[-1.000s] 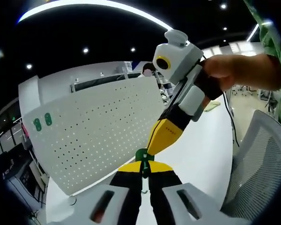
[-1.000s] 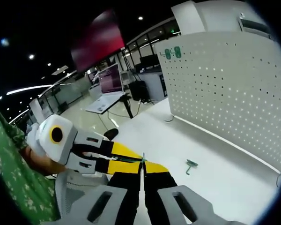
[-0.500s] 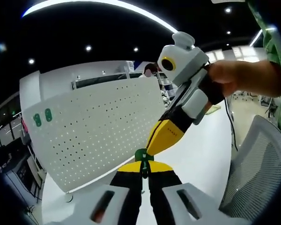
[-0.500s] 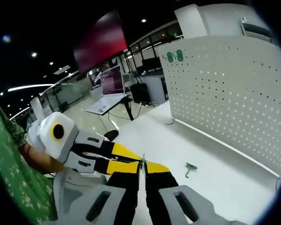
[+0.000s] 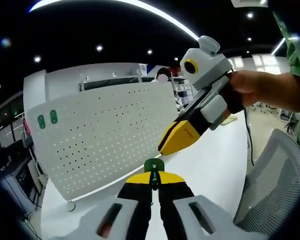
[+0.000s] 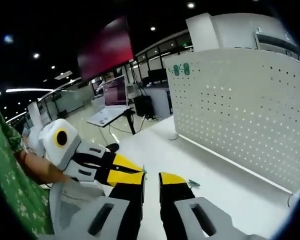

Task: Insert the hook assembly into the mounting plate slot until the hook locks in place.

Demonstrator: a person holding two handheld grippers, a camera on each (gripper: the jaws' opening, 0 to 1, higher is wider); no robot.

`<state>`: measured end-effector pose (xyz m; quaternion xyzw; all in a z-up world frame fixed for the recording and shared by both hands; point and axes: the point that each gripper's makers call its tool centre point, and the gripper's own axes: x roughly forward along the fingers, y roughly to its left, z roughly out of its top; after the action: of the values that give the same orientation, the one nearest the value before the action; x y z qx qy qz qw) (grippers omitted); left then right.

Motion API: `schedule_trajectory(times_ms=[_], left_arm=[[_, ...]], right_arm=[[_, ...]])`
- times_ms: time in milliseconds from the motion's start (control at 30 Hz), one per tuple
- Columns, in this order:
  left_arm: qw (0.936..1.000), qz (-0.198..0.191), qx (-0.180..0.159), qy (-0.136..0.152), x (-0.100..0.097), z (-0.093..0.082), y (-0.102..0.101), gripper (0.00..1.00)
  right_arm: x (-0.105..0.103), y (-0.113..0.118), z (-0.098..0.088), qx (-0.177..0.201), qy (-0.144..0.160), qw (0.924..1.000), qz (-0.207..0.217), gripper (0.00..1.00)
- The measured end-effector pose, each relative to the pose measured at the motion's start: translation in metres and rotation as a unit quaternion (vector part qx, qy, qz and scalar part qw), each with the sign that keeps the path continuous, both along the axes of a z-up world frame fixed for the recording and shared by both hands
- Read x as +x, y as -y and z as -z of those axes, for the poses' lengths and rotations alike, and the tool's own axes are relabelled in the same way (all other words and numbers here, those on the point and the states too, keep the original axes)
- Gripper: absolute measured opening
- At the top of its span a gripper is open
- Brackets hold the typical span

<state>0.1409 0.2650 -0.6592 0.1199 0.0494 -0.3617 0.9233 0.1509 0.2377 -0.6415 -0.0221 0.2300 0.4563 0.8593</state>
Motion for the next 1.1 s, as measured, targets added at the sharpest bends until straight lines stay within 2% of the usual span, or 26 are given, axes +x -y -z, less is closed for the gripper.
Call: schedule_trajectory(times_ms=[167,500,1100], left_arm=[[0.9999,-0.007,-0.006,-0.006,0.004,0.000,-0.003,0.03],[0.9996,-0.024,-0.015,-0.009,0.017,-0.006,-0.013,0.03],[0.9970,-0.071,-0.029,0.008,0.058,-0.040,-0.039,0.03]], right_arm=[[0.007,0.012,-0.005,0.006,0.016,0.9996,0.021,0.18],[0.015,0.038,-0.015,0.012,0.039,0.9975,0.057,0.27],[0.021,0.058,-0.037,0.012,0.083,0.9926,0.087,0.46]])
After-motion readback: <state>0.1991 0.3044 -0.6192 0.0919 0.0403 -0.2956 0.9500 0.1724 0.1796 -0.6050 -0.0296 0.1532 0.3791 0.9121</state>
